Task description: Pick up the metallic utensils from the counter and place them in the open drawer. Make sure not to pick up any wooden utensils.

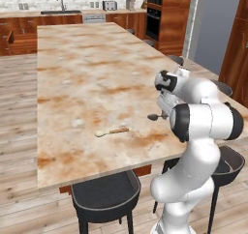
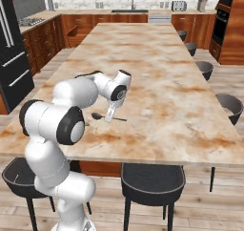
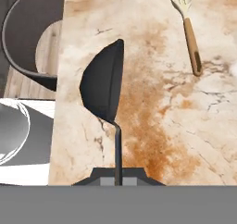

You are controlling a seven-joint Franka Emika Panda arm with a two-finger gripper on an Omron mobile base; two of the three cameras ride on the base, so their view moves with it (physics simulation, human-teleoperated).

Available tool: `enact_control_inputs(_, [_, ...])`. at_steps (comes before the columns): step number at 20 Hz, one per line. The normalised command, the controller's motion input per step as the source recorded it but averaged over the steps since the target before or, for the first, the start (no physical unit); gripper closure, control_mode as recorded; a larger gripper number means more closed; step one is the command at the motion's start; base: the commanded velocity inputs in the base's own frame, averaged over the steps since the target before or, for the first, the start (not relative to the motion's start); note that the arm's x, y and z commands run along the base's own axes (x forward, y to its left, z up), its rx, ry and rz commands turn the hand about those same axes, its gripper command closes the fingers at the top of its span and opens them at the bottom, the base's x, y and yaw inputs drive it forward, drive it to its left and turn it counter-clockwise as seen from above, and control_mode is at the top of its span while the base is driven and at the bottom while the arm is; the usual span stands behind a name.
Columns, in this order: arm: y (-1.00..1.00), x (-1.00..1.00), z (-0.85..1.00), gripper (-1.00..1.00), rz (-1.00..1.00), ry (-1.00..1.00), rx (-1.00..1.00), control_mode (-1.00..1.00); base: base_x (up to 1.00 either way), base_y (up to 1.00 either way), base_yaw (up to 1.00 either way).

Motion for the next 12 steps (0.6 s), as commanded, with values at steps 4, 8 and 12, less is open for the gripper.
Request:
enact_control_inputs(4, [0.00,-0.41,0.70,1.00,0.00,0.14,0.00,-1.00,0.00,0.00,0.00])
enact_control_inputs(8, [0.09,-0.46,0.46,1.00,-0.02,0.26,0.00,-1.00,0.00,0.00,0.00])
enact_control_inputs(12, [0.17,-0.37,0.03,1.00,-0.02,0.06,0.00,1.00,-0.41,0.23,0.00])
